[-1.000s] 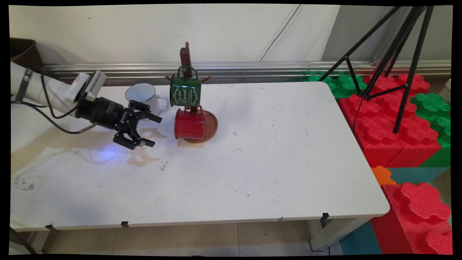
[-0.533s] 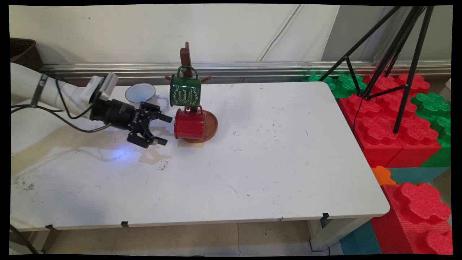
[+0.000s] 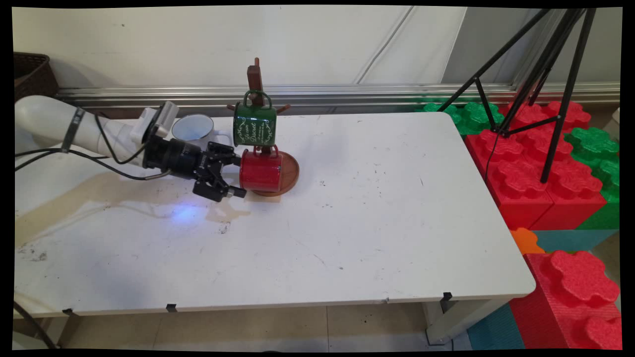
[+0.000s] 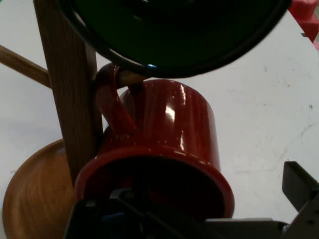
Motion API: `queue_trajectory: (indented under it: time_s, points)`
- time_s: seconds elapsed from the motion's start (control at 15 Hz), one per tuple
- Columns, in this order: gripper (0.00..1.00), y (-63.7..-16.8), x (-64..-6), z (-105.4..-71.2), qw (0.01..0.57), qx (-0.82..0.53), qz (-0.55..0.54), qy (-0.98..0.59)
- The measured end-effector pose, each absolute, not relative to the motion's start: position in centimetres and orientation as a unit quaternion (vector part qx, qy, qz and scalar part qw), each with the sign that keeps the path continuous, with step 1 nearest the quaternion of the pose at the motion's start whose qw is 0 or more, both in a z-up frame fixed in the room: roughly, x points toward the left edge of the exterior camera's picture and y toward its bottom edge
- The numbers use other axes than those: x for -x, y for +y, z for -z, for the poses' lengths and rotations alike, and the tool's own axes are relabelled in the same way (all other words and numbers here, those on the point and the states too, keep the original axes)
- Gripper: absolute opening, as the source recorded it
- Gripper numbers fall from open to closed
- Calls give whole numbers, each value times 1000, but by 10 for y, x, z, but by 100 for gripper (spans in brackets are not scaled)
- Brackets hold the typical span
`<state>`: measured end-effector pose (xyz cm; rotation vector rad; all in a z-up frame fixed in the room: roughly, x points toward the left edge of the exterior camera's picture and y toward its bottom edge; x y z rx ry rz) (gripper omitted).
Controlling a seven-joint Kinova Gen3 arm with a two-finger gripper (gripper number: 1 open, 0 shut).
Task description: Pick up the red mug from the rack
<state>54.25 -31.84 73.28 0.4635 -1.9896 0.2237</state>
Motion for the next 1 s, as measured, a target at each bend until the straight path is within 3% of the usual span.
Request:
queue_trajectory:
  time_s: [0.87,0.93,1.0]
  points:
    - [100,-329,-530,-714,535,-216,-81,-813]
    - [0,-329,-529,-713,537,-217,-80,-811]
    - [0,-329,-529,-713,538,-218,-79,-811]
